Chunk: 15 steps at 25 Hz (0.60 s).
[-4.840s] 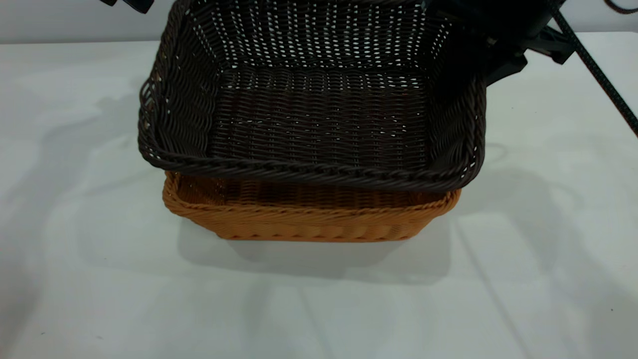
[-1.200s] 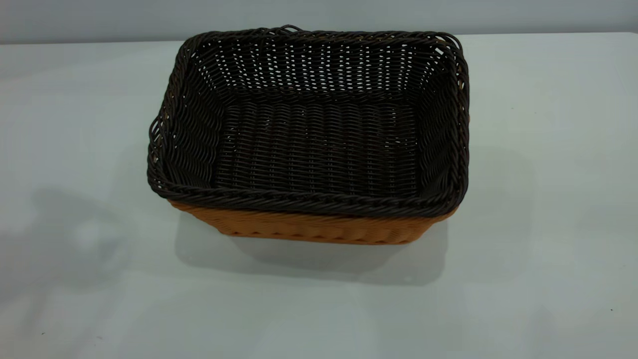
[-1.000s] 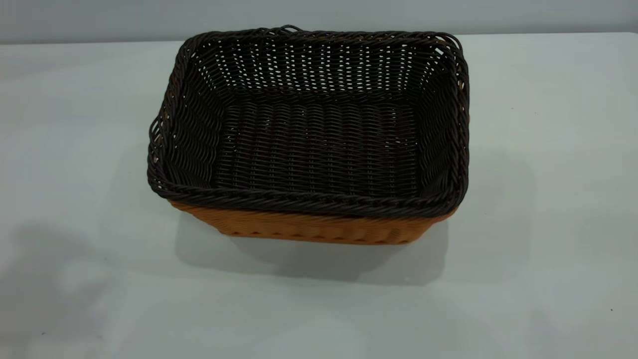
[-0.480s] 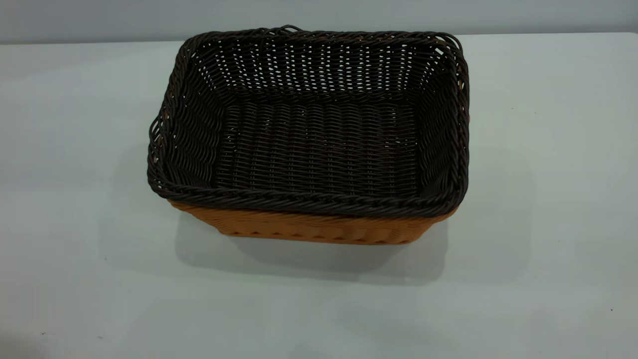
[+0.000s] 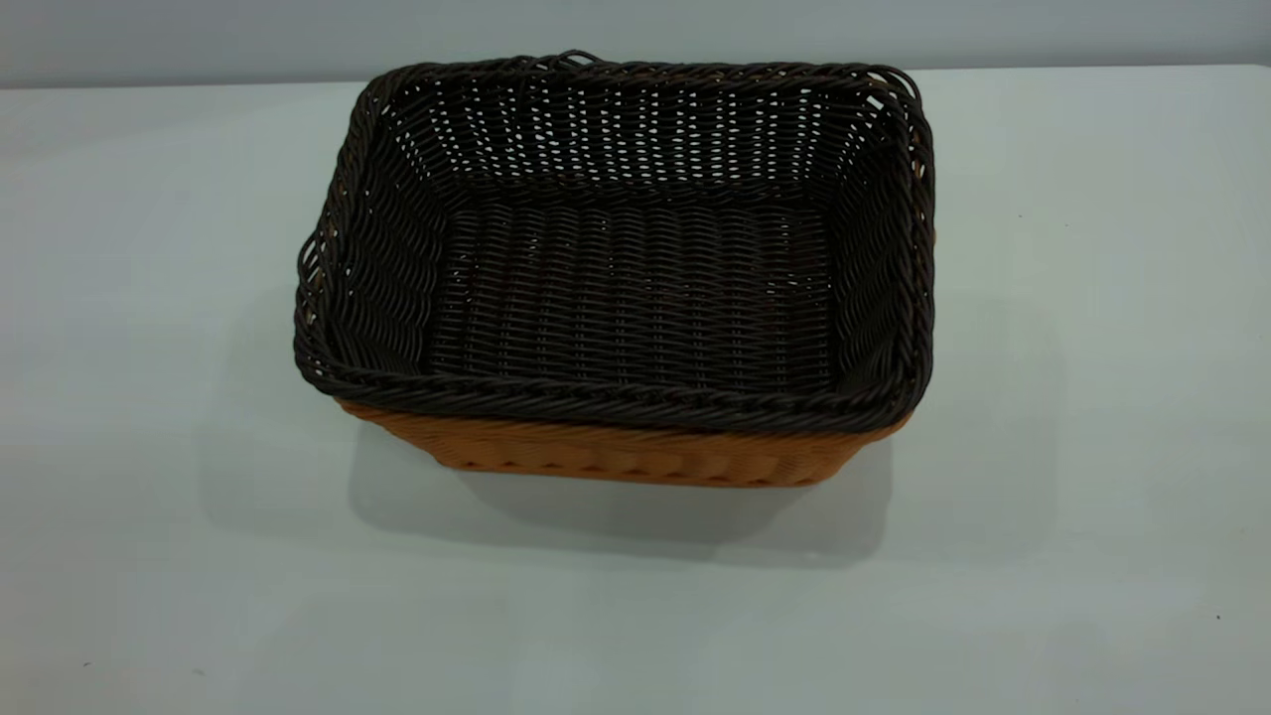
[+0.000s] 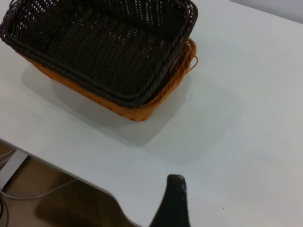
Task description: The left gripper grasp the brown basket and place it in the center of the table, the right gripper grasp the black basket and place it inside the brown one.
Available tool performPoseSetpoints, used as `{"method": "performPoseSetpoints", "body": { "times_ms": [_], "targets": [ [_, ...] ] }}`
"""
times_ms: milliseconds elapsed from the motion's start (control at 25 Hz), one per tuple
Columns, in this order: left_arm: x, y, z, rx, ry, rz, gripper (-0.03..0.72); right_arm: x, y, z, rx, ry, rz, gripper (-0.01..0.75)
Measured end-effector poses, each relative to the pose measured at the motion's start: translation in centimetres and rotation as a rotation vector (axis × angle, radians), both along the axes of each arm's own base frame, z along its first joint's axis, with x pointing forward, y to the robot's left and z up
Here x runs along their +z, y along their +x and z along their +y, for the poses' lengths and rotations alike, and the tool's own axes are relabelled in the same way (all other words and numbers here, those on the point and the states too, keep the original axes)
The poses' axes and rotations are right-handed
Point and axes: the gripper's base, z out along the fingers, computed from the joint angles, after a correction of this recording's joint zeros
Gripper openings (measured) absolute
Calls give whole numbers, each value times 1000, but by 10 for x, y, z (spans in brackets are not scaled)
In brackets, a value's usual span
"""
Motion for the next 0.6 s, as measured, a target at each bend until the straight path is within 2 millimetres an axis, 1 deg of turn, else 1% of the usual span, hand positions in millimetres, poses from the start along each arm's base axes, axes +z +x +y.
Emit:
{"method": "performPoseSetpoints", "body": {
  "times_ms": [120,200,360,600],
  "targets": [
    [-13,-12,5,69,6,-28,530,0,0,0,0,0,0,594],
    [-20,-17,6,84,5,-49,530,0,0,0,0,0,0,594],
    [-24,-22,6,87,0,-120,530,0,0,0,0,1,0,594],
    [-26,-23,6,90,-1,-138,530,0,0,0,-1,1,0,594]
  ]
}}
